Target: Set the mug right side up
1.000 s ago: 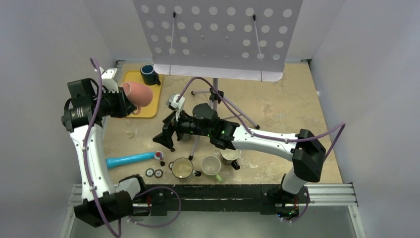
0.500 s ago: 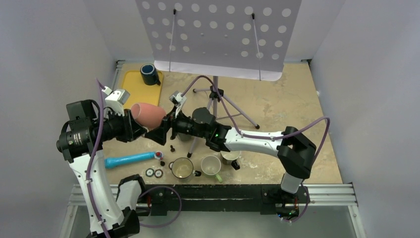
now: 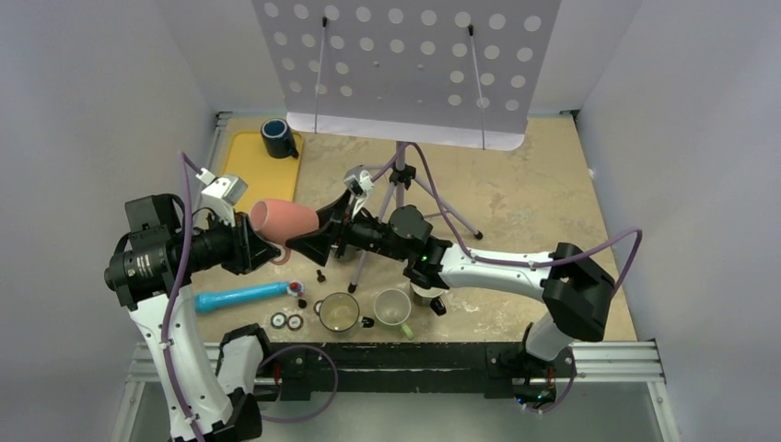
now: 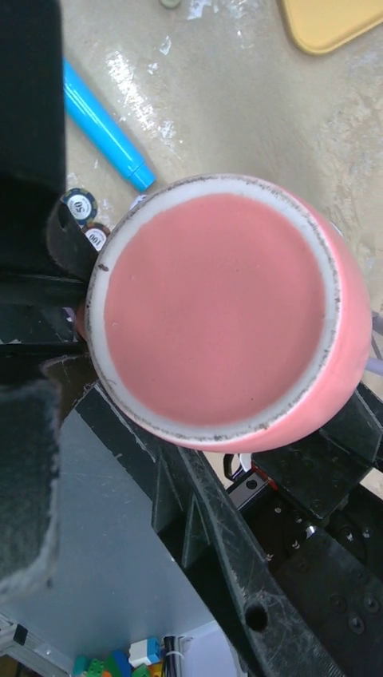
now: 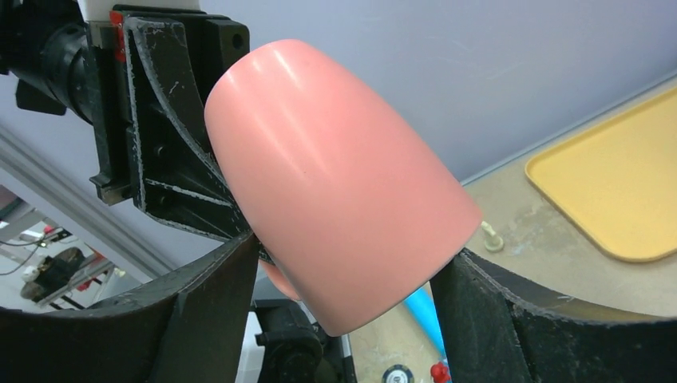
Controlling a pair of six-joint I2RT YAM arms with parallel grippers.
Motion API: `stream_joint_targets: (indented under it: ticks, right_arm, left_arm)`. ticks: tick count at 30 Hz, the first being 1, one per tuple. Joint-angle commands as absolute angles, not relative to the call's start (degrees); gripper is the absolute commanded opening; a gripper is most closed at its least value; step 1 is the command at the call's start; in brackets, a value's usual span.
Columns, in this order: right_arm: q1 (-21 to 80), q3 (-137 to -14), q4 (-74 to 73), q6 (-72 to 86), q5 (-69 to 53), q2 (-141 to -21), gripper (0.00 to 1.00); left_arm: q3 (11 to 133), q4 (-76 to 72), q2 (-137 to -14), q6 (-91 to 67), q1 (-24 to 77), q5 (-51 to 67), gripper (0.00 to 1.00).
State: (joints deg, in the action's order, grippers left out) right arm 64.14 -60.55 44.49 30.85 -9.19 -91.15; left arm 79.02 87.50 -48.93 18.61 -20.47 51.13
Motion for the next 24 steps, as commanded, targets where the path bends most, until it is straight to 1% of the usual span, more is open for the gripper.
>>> stream_joint_targets:
  ticks: [1, 3, 5, 6, 7, 8, 12, 13, 14, 16, 17, 18, 20, 22, 24]
  right_arm:
    - [63.90, -64.45, 58.45, 33.67, -15.23, -93.07, 0.70]
    - [63.92, -64.98, 60.76, 34.96, -16.71, -93.49, 0.51]
    - [64.09, -65.19, 60.46, 33.73, -17.26, -92.60, 0.29]
    - [64.53, -65.40, 58.56, 31.77, -16.34, -91.79, 0.19]
    - [65.12, -65.58, 55.99, 29.00, -15.49, -90.93, 0.06]
    - [65.66, -65.72, 53.54, 26.56, -13.46, -90.21, 0.00]
    - [66.14, -65.95, 47.88, 21.25, -10.76, -89.01, 0.00]
    - [66.18, -66.45, 44.52, 19.39, -10.35, -89.00, 0.00]
    - [66.22, -67.13, 41.67, 17.75, -9.52, -88.95, 0.00]
    - [66.26, -68.21, 36.25, 14.37, -7.12, -89.05, 0.00]
    - [66.31, -68.92, 33.13, 12.59, -5.60, -89.17, 0.00]
    - [66.40, -69.85, 29.85, 10.77, -4.41, -89.27, 0.00]
    - [66.71, -72.38, 22.35, 7.12, -2.54, -89.90, 0.00]
    - [67.43, -75.46, 14.82, 3.43, -1.14, -90.96, 0.00]
    - [68.37, -79.23, 6.31, -0.57, 0.32, -92.10, 0.00]
  left_arm:
    - [78.78, 88.68, -48.92, 23.00, -20.23, 61.02, 0.00]
    - [77.95, 88.85, -49.20, 24.35, -20.20, 61.31, 0.00]
    - [77.16, 89.14, -49.78, 25.78, -20.21, 60.01, 0.00]
    - [76.72, 89.20, -49.85, 26.72, -20.21, 59.38, 0.00]
    - [76.34, 89.28, -49.80, 27.62, -20.21, 59.07, 0.00]
    - [75.96, 89.30, -49.75, 28.31, -20.21, 58.55, 0.00]
    - [74.47, 88.30, -49.75, 29.57, -20.21, 55.58, 0.12]
    - [74.18, 87.78, -49.70, 29.55, -20.21, 54.57, 0.19]
    - [73.93, 87.06, -49.66, 29.24, -20.21, 53.07, 0.29]
    - [73.32, 85.19, -49.23, 28.05, -20.21, 48.69, 0.59]
    - [72.97, 83.81, -48.85, 27.14, -20.21, 45.21, 0.83]
    - [72.61, 82.15, -48.30, 26.14, -20.17, 41.31, 0.96]
    - [72.70, 79.57, -47.89, 24.82, -20.21, 33.17, 1.00]
    - [73.03, 77.31, -47.60, 23.90, -20.20, 26.65, 1.00]
    - [73.83, 76.26, -47.36, 23.94, -20.21, 22.62, 1.00]
